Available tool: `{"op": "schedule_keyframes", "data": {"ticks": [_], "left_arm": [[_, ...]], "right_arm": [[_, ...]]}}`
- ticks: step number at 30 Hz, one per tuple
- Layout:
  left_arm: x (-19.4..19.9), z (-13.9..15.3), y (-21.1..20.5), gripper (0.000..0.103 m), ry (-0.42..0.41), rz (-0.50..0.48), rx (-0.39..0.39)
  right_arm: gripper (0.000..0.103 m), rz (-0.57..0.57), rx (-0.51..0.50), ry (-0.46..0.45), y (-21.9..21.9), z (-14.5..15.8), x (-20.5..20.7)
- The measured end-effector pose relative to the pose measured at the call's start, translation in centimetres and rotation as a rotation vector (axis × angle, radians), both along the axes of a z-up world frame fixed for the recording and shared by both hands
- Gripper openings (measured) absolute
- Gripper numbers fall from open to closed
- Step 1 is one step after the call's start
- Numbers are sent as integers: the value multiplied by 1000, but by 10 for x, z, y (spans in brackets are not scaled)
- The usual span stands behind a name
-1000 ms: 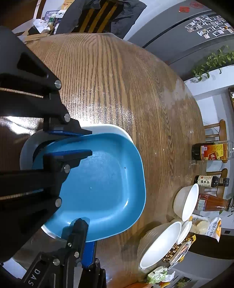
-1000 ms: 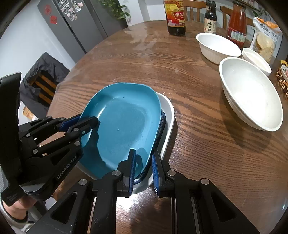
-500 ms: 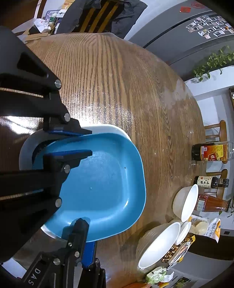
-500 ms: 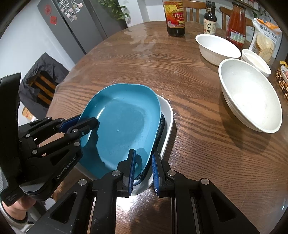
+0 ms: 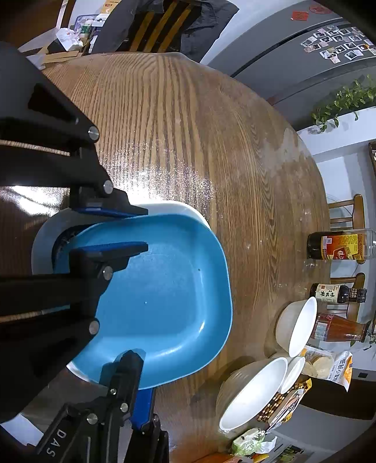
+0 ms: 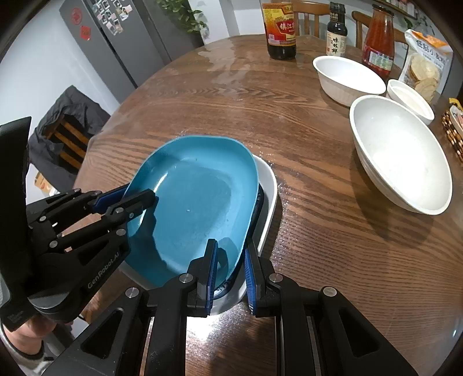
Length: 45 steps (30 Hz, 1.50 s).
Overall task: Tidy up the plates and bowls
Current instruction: 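Lower the teal dish onto the patterned plates with both grippers, then open both grippers and pull them back from the teal dish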
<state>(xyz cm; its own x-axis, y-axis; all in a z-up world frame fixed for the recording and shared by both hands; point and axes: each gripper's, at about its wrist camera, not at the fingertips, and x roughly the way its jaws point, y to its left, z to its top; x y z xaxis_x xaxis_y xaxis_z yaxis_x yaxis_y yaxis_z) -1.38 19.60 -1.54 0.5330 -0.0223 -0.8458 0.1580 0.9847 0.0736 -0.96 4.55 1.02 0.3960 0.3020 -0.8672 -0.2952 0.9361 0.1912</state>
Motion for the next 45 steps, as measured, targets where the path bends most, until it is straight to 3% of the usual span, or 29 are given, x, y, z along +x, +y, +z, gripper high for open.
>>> {"op": "schedule_keyframes", "data": {"ticks": [10, 22, 27, 31, 38, 45], "left_arm": [[-4, 5, -4, 27, -19, -9, 11], [-7, 16, -1, 59, -67, 16, 13], [-7, 20, -1, 77, -88, 32, 24], [-7, 21, -2, 80, -87, 35, 29], [-8, 22, -3, 100, -92, 43, 43], [-6, 25, 0, 102, -76, 68, 24]], "right_arm": [[19, -5, 9, -10, -2, 3, -1], [20, -24, 30, -39, -5, 13, -5], [57, -31, 46, -65, -8, 17, -9], [59, -39, 51, -82, -10, 20, -11], [59, -65, 77, -108, -18, 26, -14], [59, -81, 108, -139, -27, 36, -16]]}}
